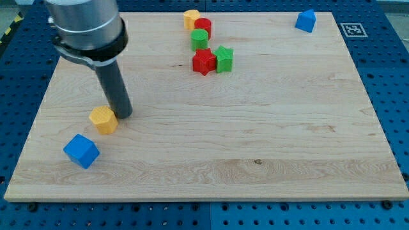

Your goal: Push yellow hexagon a bit down

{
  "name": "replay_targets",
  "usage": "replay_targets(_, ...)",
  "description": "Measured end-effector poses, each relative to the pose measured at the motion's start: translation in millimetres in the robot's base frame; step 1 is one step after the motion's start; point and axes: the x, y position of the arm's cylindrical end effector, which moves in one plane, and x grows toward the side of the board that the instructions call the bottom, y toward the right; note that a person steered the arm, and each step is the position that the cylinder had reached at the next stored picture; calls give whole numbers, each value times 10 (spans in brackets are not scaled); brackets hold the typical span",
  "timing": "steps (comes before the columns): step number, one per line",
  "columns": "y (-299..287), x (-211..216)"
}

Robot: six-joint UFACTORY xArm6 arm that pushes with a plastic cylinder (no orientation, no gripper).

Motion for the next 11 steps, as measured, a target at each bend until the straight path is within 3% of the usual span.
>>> replay_targets(3, -70, -227)
replay_targets(8, -337, -90)
replay_targets(11, -86, -58)
